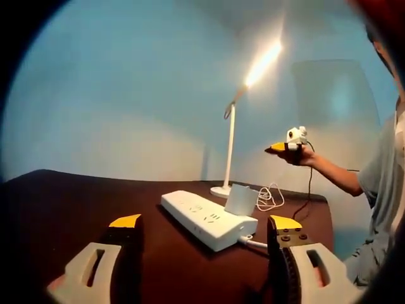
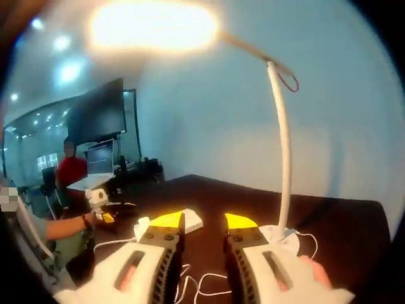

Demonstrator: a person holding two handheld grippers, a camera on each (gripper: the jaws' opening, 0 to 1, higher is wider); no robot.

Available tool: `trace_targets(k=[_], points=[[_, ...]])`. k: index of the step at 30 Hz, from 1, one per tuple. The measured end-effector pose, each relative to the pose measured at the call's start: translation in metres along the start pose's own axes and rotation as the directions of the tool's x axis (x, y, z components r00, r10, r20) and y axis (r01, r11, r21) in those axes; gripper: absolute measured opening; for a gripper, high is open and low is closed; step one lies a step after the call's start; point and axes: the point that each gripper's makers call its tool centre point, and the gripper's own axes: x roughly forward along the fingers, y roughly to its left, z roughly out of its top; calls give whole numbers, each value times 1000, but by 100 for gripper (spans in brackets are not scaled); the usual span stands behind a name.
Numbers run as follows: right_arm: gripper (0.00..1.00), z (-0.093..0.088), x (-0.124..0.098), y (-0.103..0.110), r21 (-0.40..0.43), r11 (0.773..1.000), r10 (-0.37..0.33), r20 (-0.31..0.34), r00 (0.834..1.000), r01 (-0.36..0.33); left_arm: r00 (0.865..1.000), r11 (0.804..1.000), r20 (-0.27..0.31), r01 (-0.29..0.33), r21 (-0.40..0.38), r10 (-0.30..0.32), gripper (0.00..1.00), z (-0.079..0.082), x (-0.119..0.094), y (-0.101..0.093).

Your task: Insert the desk lamp plug into the socket, turn on the power strip switch, turn on the lamp switch, then turn off the lamp switch, turn off the power strip switch, and remove the plug from the socket.

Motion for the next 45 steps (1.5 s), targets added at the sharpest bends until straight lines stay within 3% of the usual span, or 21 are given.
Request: trace_targets(k=[7,12,19,22,26,31,45], points=[[25,18,-5,9,5,1000,18,33,999,-18,1000,1000,0,7,0,-7,76,0,-1,-1],[25,23,-3,12,-19,1000,12,19,1000,-11,1000,1000,13,12,-3,-12,76,2,-3,-6],[25,30,-4,24,-18,999,46,36,998,-45,1000,1000,-16,4,-12,-4,75,-3,0,-8],[25,41,-10,37,-92,990,113,80,990,-106,1000,1000,-16,-4,-1,4,74,-3,-1,-6],[25,46,-15,42,-103,989,113,72,991,-105,1000,1000,-21,-4,2,4,74,-3,-2,-7],[25,47,-16,41,-109,989,104,56,993,-98,1000,1000,-21,-5,4,5,74,-3,-2,-14],[25,51,-16,44,-75,991,111,61,992,-107,1000,1000,-12,-4,1,4,73,0,-3,-9]])
